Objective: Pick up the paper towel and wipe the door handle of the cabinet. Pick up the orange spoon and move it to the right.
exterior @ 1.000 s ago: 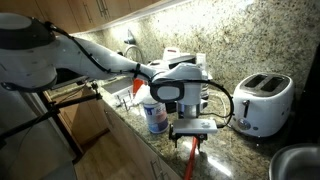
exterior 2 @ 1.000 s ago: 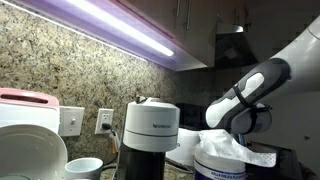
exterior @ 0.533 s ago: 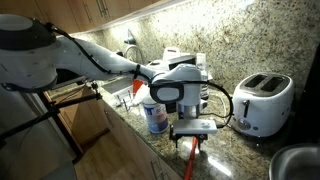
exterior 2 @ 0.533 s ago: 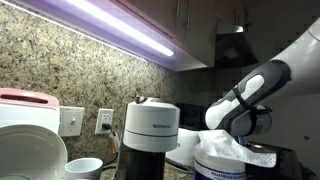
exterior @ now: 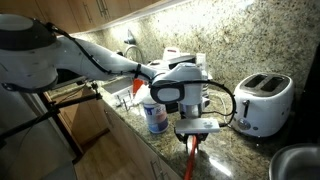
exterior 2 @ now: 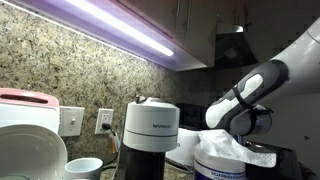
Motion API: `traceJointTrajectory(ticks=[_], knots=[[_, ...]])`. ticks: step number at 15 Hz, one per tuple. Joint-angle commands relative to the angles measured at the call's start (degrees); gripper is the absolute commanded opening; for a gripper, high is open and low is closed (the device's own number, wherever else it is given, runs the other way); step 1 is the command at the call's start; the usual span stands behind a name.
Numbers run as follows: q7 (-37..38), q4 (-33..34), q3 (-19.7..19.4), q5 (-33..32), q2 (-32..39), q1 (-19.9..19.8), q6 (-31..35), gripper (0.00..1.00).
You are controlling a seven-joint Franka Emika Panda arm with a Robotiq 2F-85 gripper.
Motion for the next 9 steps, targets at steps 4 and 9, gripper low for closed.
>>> traceJointTrajectory(ticks=[4, 9], knots=[[-0.92, -0.36, 0.17, 3.20, 0.77, -0.94, 1.43, 0.02], [-2.23, -4.18, -2.42, 8.52, 4.49, 0.47, 1.51, 0.04]])
